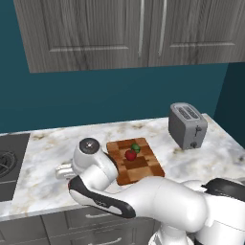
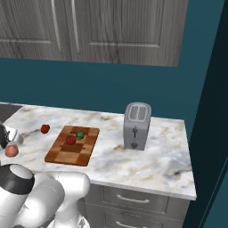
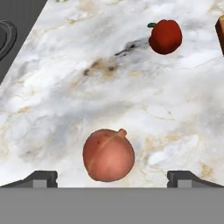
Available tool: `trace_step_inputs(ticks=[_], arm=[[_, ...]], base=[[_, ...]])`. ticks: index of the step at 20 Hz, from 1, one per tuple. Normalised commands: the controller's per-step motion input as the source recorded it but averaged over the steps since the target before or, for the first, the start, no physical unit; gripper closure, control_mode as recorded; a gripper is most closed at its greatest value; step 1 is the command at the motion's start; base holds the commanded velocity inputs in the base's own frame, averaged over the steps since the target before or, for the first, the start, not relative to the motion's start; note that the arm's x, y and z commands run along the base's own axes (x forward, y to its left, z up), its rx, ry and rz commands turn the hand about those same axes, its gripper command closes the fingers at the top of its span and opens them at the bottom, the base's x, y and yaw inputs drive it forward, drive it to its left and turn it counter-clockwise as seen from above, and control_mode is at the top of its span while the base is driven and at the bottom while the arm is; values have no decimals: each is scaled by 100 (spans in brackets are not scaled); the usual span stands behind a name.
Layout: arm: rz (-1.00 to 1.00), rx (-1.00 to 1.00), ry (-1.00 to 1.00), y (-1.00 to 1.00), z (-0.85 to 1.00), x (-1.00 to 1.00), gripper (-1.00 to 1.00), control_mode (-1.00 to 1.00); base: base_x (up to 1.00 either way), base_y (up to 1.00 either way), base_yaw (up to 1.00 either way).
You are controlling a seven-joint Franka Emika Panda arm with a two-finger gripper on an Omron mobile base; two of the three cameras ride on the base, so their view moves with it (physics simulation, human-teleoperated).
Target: Place the avocado, onion, tomato, and bell pepper on the cutting board.
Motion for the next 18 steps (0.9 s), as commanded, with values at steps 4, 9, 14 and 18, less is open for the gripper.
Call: trace_step_inputs(ticks=[4,9,14,18], arm=[[-16,2,1,-5,-4,0,-100,-100],[0,0,4,0,-12,0,-100,-100],[0,0,5,4,-23,12,-100,-100],[-1,0,1,8,-23,23,-100,-100]], base=[[0,0,0],[0,0,0],[0,0,0],[0,0,0]])
